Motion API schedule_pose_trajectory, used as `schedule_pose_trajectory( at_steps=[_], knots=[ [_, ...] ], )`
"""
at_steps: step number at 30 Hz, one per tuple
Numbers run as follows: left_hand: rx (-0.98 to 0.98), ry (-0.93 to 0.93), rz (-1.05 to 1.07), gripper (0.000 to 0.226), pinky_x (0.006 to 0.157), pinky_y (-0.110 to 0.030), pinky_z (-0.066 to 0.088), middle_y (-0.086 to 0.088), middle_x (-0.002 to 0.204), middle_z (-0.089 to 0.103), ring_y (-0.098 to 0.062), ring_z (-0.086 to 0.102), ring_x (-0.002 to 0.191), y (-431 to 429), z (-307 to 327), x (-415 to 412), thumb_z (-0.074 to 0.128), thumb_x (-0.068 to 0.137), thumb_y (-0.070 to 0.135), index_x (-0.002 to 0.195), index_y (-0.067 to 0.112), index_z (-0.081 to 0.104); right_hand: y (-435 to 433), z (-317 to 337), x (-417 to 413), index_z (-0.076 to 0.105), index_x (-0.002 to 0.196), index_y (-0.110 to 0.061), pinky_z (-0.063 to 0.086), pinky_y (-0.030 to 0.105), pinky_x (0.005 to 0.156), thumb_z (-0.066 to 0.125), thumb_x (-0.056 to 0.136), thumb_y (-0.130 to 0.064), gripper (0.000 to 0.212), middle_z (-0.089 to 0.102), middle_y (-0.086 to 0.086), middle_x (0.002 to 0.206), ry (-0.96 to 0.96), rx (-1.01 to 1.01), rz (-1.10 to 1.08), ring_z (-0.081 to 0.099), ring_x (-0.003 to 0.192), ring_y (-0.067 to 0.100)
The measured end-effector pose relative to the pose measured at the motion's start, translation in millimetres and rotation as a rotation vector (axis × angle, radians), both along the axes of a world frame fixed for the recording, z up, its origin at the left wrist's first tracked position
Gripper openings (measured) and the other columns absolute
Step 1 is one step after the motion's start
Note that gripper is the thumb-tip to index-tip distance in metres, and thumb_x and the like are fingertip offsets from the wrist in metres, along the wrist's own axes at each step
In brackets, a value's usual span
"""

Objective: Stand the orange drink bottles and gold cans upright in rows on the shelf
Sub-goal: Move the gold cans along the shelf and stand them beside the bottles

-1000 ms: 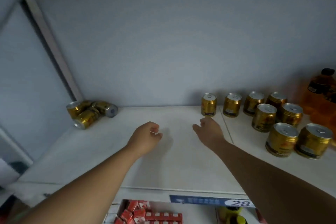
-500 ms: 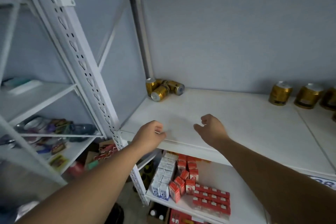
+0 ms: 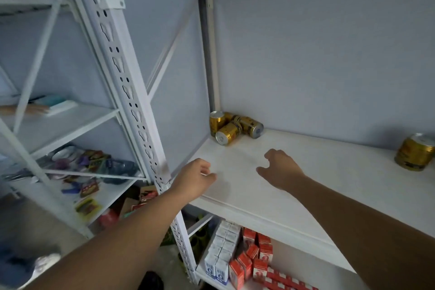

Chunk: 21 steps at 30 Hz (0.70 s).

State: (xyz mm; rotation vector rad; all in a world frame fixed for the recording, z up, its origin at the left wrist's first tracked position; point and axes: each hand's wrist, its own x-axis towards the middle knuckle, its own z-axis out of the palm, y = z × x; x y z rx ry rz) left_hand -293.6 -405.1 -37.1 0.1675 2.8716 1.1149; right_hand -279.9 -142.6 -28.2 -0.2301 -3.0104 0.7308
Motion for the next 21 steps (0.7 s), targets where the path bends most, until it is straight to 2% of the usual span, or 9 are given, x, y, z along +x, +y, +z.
schedule_pose_trajectory(
  at_steps=[2, 3, 6, 8, 11, 14, 16, 18, 21],
  knots=[
    [-0.023, -0.013, 0.037, 0.049, 0.100, -0.039, 0.051, 0.009, 0.118, 0.064, -0.016, 0.062, 0.112, 2.3, 0.7, -20.7, 0.071, 0.090, 0.045, 0.131, 0.022, 0.058, 6.4, 1.1, -22.1, 0.049, 0.137, -0.015, 0.047, 0.035, 0.095, 0.061, 0.092, -0.046, 0.056, 0.051, 0.007, 0.134, -0.007, 0.045, 0.015, 0.051, 0.122, 0.026],
    [-0.041, -0.015, 0.053, 0.050, 0.100, -0.039, 0.051, 0.009, 0.119, 0.063, -0.015, 0.061, 0.112, 4.2, 0.8, -31.6, 0.070, 0.090, 0.047, 0.132, 0.023, 0.057, 9.8, 2.0, -33.2, 0.049, 0.137, -0.015, 0.047, 0.036, 0.097, 0.061, 0.092, -0.046, 0.056, 0.051, 0.007, 0.134, -0.005, 0.067, 0.024, 0.051, 0.123, 0.026],
    [-0.022, -0.007, 0.107, 0.055, 0.085, -0.027, 0.047, 0.009, 0.118, 0.062, -0.013, 0.060, 0.105, 14.1, -2.4, -62.9, 0.069, 0.089, 0.052, 0.133, 0.022, 0.056, 20.2, 4.1, -64.6, 0.049, 0.137, -0.014, 0.046, 0.036, 0.098, 0.060, 0.092, -0.046, 0.056, 0.051, 0.007, 0.134, -0.003, 0.118, 0.044, 0.049, 0.125, 0.026],
    [0.036, -0.001, 0.143, 0.061, 0.077, -0.024, 0.046, 0.007, 0.120, 0.062, -0.013, 0.060, 0.103, 22.1, -9.8, -79.5, 0.073, 0.085, 0.055, 0.132, 0.020, 0.056, 24.9, 5.0, -82.8, 0.047, 0.138, -0.015, 0.046, 0.037, 0.099, 0.061, 0.092, -0.046, 0.057, 0.050, 0.007, 0.135, -0.002, 0.138, 0.046, 0.048, 0.125, 0.027],
    [0.102, -0.028, 0.190, 0.075, 0.089, -0.032, 0.054, 0.001, 0.129, 0.059, -0.018, 0.061, 0.112, 35.9, -22.5, -100.4, 0.078, 0.079, 0.057, 0.138, 0.020, 0.051, 27.8, 5.4, -105.7, 0.042, 0.142, -0.016, 0.046, 0.040, 0.101, 0.062, 0.091, -0.048, 0.064, 0.047, 0.007, 0.135, 0.007, 0.166, 0.046, 0.047, 0.127, 0.027],
    [0.113, -0.005, 0.227, 0.089, 0.095, -0.034, 0.052, -0.005, 0.138, 0.052, -0.023, 0.058, 0.120, 50.5, -28.3, -126.1, 0.079, 0.075, 0.060, 0.145, 0.018, 0.044, 28.0, 9.4, -129.9, 0.038, 0.140, -0.018, 0.048, 0.040, 0.095, 0.065, 0.089, -0.050, 0.066, 0.047, 0.008, 0.129, 0.073, 0.213, 0.051, 0.048, 0.120, 0.028],
    [0.099, 0.009, 0.232, 0.097, 0.095, -0.034, 0.051, -0.006, 0.135, 0.055, -0.024, 0.058, 0.120, 60.4, -26.2, -143.6, 0.079, 0.067, 0.067, 0.144, 0.019, 0.044, 26.4, 12.4, -145.1, 0.038, 0.140, -0.018, 0.049, 0.040, 0.093, 0.065, 0.087, -0.053, 0.069, 0.048, 0.009, 0.128, 0.090, 0.233, 0.048, 0.049, 0.118, 0.028],
    [0.057, 0.027, 0.218, 0.100, 0.095, -0.041, 0.054, -0.003, 0.125, 0.063, -0.023, 0.062, 0.113, 68.8, -23.3, -158.0, 0.073, 0.057, 0.078, 0.137, 0.021, 0.051, 23.2, 11.6, -159.7, 0.038, 0.139, -0.018, 0.049, 0.042, 0.094, 0.063, 0.086, -0.059, 0.072, 0.050, 0.009, 0.128, 0.074, 0.267, 0.031, 0.049, 0.118, 0.029],
    [-0.001, 0.022, 0.198, 0.101, 0.100, -0.045, 0.051, 0.000, 0.125, 0.060, -0.024, 0.058, 0.118, 77.9, -24.0, -173.8, 0.070, 0.060, 0.081, 0.139, 0.024, 0.046, 17.2, 9.8, -181.6, 0.040, 0.135, -0.016, 0.047, 0.041, 0.092, 0.059, 0.084, -0.068, 0.075, 0.052, 0.010, 0.127, 0.038, 0.366, 0.002, 0.051, 0.116, 0.029]
  ],
)
